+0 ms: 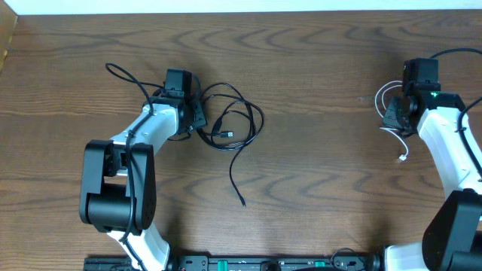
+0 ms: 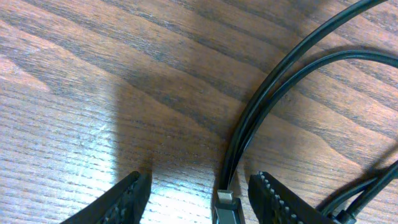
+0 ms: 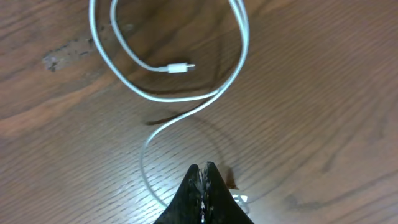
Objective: Untangle cables
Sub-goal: 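Lower the white cable onto the table at the right with the right gripper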
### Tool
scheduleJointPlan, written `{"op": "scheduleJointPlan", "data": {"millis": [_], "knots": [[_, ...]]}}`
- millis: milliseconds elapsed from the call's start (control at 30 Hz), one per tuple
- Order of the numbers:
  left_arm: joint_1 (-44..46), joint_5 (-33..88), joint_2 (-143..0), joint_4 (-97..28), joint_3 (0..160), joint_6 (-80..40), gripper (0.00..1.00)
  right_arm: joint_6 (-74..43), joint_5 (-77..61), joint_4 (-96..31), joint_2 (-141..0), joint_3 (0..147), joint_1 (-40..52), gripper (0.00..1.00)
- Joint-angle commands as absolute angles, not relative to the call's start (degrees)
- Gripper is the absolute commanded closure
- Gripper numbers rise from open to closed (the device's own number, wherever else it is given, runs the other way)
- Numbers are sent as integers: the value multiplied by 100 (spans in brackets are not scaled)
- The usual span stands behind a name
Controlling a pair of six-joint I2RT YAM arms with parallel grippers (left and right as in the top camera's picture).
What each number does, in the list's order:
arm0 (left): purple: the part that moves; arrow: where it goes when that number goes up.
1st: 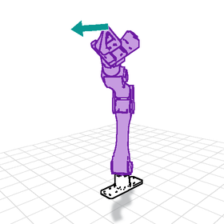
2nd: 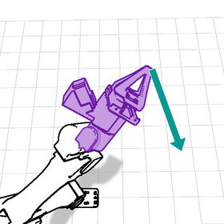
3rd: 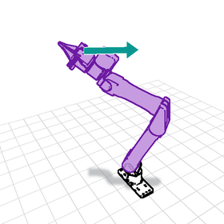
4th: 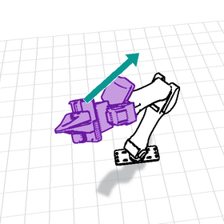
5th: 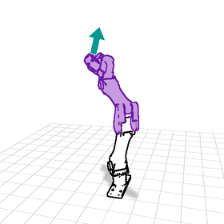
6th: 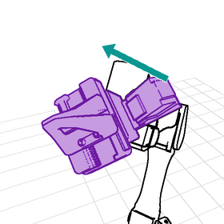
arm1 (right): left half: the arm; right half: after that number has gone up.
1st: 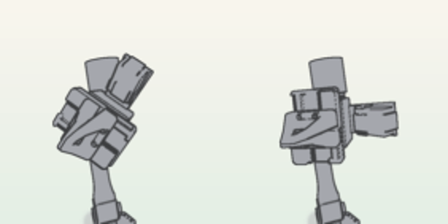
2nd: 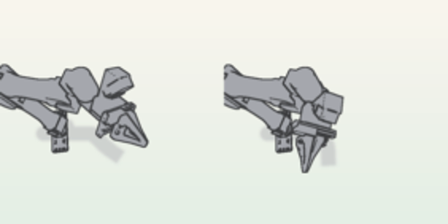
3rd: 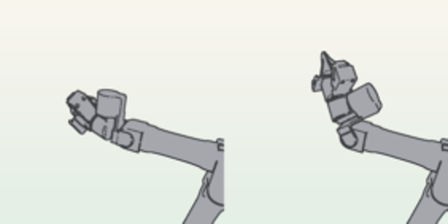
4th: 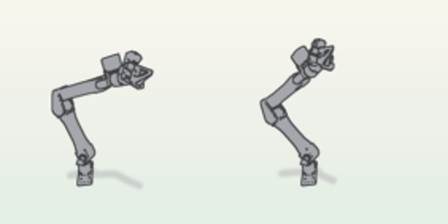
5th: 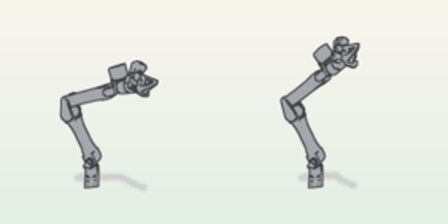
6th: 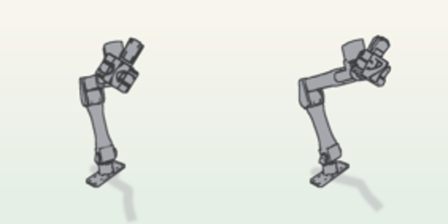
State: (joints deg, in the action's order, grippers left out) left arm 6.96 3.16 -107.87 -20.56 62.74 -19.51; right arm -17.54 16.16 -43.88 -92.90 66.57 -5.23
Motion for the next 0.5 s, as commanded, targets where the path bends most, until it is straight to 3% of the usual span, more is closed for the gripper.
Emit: {"op": "scheduleJointPlan", "data": {"millis": [0, 200, 467], "knots": [[709, 561, -10886, -2139, 6217, -2027, 44, -1798, 1651, -4399, -9306, 6652, -532, 99], [709, 561, -10886, -2137, 6217, -2029, 44, -1531, -451, -4368, -9308, 6652, -526, 99], [709, 561, -10886, -2139, 6217, -2027, 44, -1514, 128, -4770, -9566, 6652, -534, 99]]}}
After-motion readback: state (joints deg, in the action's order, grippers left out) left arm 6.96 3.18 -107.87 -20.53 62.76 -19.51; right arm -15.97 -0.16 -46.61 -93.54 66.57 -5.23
